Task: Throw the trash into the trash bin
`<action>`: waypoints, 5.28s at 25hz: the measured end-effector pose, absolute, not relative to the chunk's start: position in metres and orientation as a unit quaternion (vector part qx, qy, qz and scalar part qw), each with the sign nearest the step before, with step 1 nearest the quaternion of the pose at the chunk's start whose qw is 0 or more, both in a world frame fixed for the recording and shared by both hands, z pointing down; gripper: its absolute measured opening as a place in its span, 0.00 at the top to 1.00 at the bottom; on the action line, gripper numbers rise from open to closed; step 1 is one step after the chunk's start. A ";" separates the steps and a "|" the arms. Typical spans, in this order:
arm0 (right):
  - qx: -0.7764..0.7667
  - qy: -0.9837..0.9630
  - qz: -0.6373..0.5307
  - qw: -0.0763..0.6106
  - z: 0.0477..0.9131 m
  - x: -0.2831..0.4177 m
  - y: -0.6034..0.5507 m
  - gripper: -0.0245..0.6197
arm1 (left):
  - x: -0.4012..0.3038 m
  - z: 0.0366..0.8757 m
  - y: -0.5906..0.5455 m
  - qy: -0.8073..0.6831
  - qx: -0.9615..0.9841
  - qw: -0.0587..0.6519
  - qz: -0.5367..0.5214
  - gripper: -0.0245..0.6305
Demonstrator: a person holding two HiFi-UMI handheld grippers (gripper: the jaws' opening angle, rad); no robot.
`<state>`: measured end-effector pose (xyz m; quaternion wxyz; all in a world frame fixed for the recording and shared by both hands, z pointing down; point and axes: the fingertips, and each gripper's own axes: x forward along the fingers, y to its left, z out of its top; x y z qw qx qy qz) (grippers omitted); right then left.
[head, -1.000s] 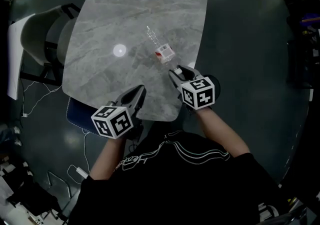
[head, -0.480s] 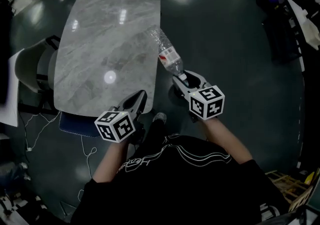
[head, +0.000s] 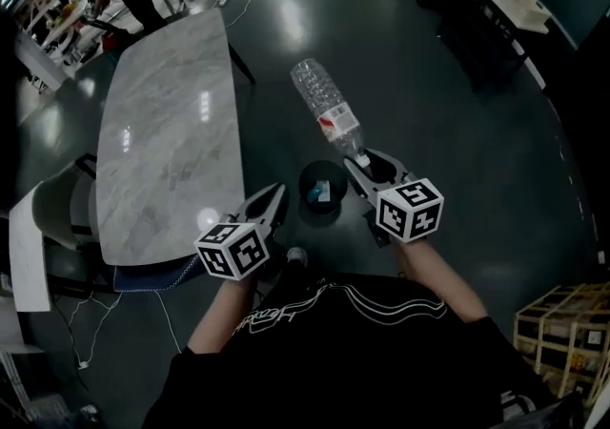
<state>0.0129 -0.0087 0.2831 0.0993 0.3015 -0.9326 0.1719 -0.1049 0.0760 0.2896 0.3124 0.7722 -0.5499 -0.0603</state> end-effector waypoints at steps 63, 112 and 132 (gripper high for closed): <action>0.249 -0.577 0.580 0.518 0.859 0.015 -0.064 0.69 | -0.153 0.657 -0.113 -0.500 0.606 0.609 0.106 0.95; 0.129 -0.945 0.248 0.170 0.352 0.052 0.001 0.90 | -0.042 0.355 0.032 -0.513 0.787 0.343 -0.019 0.96; 0.041 -0.987 0.154 0.027 0.151 0.114 0.121 0.90 | 0.056 0.138 0.148 -0.482 0.866 0.126 -0.048 0.96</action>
